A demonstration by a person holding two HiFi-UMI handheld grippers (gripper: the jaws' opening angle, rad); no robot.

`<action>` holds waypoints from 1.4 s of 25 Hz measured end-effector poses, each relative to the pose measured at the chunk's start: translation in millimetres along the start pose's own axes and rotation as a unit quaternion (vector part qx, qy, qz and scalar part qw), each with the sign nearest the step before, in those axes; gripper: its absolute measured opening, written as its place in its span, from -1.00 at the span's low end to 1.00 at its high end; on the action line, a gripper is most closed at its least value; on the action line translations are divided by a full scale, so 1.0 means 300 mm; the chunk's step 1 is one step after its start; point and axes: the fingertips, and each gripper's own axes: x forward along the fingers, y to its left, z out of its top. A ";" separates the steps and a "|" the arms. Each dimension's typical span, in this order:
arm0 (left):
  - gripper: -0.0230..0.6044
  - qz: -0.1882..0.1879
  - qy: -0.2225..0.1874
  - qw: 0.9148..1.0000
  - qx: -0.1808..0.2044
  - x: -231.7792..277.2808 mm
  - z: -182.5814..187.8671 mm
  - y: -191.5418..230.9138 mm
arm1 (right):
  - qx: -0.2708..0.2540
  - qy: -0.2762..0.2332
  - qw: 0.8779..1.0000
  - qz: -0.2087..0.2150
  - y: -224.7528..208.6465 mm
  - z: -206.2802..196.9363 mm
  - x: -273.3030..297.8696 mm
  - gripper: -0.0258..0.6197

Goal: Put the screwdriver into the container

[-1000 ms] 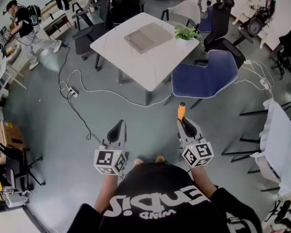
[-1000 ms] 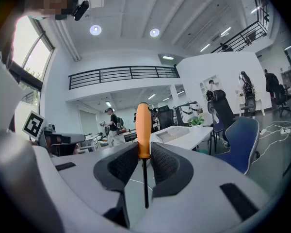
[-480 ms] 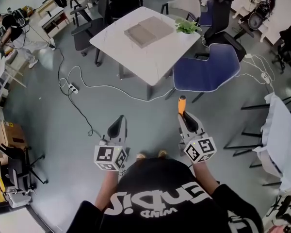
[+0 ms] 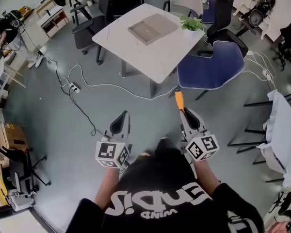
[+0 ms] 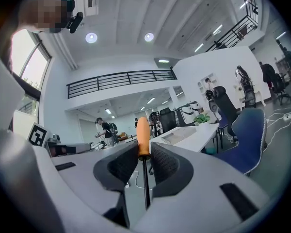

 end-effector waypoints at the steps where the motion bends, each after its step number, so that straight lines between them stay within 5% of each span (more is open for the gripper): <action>1: -0.88 -0.002 -0.001 1.000 0.000 0.002 0.003 0.010 | 0.004 -0.001 1.000 -0.001 0.007 -0.002 0.008 -0.69; 21: -0.88 -0.010 0.011 1.000 0.006 0.386 0.049 0.235 | -0.018 -0.002 1.000 -0.001 -0.175 0.018 0.403 -0.69; 35: -0.88 0.007 0.009 1.000 -0.005 0.788 0.195 0.433 | -0.022 -0.002 1.000 0.009 -0.392 0.201 0.820 -0.69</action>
